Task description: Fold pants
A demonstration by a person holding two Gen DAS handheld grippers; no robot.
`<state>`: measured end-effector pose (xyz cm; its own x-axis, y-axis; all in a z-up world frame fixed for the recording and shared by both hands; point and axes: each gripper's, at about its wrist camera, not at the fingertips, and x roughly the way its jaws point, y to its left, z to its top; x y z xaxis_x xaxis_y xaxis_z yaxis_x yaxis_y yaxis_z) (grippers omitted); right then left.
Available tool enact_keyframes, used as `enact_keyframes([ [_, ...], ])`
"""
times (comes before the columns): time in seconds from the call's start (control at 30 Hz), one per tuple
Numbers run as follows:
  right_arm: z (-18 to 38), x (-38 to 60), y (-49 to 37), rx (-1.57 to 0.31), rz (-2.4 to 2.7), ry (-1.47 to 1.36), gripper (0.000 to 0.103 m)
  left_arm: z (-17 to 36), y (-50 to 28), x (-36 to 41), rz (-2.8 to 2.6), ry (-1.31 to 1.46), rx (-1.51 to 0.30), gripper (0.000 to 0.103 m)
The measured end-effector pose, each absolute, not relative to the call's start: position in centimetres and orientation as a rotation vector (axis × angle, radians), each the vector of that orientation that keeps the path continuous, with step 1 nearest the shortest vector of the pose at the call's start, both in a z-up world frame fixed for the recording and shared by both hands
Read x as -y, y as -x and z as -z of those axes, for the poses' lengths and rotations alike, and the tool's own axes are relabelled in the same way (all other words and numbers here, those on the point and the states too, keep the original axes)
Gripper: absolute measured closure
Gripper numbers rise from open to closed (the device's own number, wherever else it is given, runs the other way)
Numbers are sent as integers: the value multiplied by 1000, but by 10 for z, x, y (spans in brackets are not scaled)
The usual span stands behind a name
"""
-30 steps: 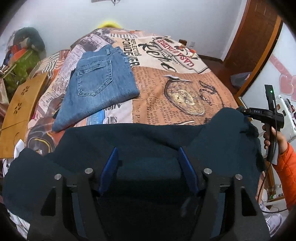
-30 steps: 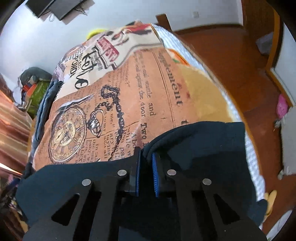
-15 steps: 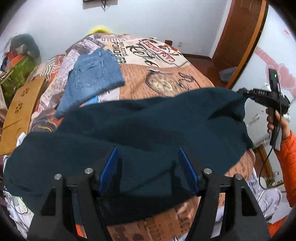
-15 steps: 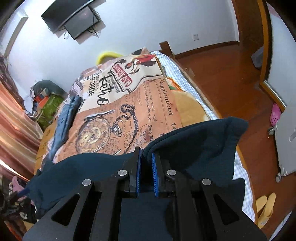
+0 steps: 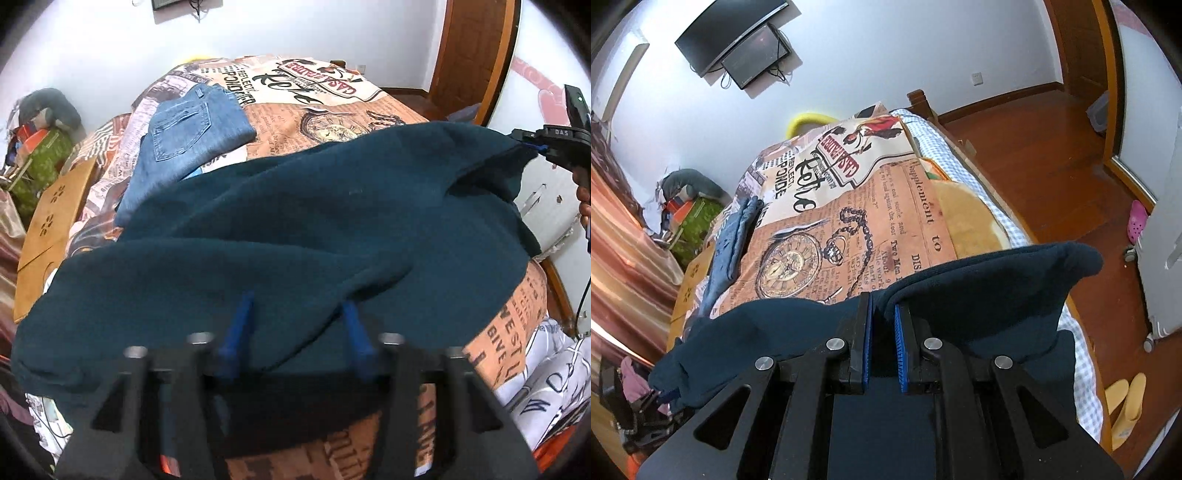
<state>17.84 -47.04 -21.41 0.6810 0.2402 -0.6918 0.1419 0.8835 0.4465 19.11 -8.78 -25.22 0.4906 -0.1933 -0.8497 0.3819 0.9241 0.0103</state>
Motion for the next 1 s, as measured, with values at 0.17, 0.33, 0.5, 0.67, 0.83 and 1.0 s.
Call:
enact_keyframes([
  [0.17,203,481,-163,-784,-36,-523,93,220,-194,75,366,-123,-931,87],
  [0.33,205,491,-133,-766,-22,-574,93,194,-185,53,404,-39,-888,87],
  [0.5,226,482,-99,-802,15,-569,93,206,-174,50,439,-34,-942,87],
  [0.67,254,471,-86,-879,60,-529,93,223,-167,55,440,-37,-976,87],
  [0.83,283,470,-87,-964,76,-512,93,224,-164,54,434,-23,-980,87],
  [1.0,302,466,-89,-1057,74,-516,84,215,-155,45,384,-30,-966,62],
])
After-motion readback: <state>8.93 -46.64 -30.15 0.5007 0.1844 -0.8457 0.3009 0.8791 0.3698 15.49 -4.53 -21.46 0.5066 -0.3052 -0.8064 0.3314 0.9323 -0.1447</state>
